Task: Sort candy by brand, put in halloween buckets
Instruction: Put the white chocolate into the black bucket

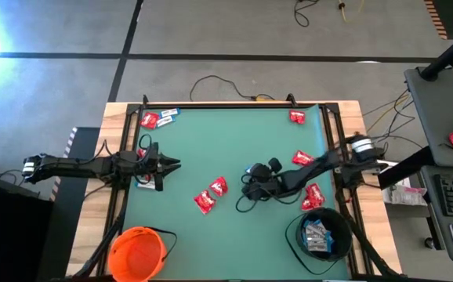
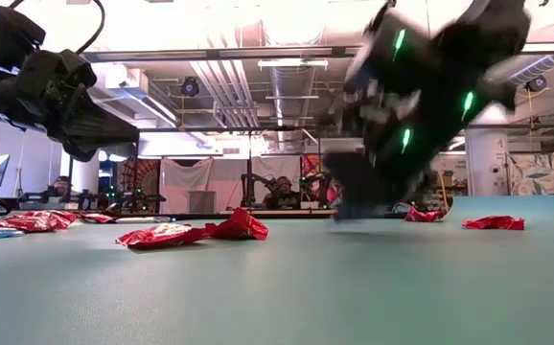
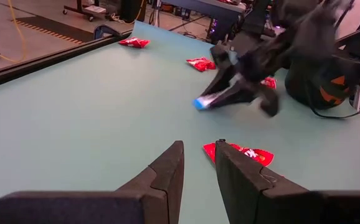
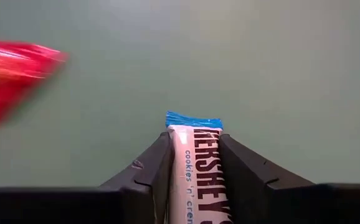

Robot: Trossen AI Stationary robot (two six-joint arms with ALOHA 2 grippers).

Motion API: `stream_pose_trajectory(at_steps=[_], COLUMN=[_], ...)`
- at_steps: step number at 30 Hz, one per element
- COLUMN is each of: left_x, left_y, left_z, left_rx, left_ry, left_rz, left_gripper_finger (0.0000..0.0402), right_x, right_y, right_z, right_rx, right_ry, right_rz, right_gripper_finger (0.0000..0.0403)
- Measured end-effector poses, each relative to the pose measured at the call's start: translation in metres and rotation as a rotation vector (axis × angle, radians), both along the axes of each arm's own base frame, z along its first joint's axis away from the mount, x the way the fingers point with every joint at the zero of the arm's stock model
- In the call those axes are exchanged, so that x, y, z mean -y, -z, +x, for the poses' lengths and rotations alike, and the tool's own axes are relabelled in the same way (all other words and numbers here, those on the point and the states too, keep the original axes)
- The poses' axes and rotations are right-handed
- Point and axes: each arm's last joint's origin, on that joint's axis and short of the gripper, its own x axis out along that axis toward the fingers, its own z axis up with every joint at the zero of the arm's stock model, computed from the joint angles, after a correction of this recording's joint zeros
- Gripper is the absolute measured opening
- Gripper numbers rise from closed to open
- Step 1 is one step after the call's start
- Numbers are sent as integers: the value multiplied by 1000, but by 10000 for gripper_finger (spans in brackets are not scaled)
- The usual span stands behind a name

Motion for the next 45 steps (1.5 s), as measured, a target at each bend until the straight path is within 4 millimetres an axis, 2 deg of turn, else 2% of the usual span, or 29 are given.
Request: stream_pose_trajectory(at_steps=[6, 10, 15, 19, 23, 27, 30, 32, 38, 42, 45], left_x=[0, 0, 0, 0, 0, 0, 0, 0, 0, 0, 0], left_y=[0, 0, 0, 0, 0, 0, 0, 0, 0, 0, 0], left_z=[0, 0, 0, 0, 0, 0, 0, 0, 0, 0, 0], left_rx=[1, 0, 0, 1, 0, 1, 0, 1, 1, 0, 0], left_ry=[0, 0, 0, 0, 0, 0, 0, 0, 0, 0, -1], left_rz=[0, 0, 0, 0, 0, 0, 0, 0, 0, 0, 0], left_gripper_finger=[76, 76, 76, 76, 76, 76, 76, 76, 76, 76, 76], right_x=[-1, -5, -18, -34, -54, -70, -80, -86, -95, -95, -95], right_y=[-60, -108, -159, -185, -200, -194, -176, -163, -123, -108, -104], right_z=[-21, -37, -63, -94, -122, -146, -157, -162, -165, -166, -165], right_rx=[7, 90, -35, -180, -294, -406, -471, -545, -624, -640, -647], right_ry=[-152, -237, -265, -191, -92, 78, 288, 362, 445, 521, 536], right_rz=[177, 403, 693, 940, 1099, 1139, 1187, 1221, 1229, 1198, 1186], right_gripper_finger=[106, 105, 106, 106, 107, 108, 108, 108, 109, 114, 132])
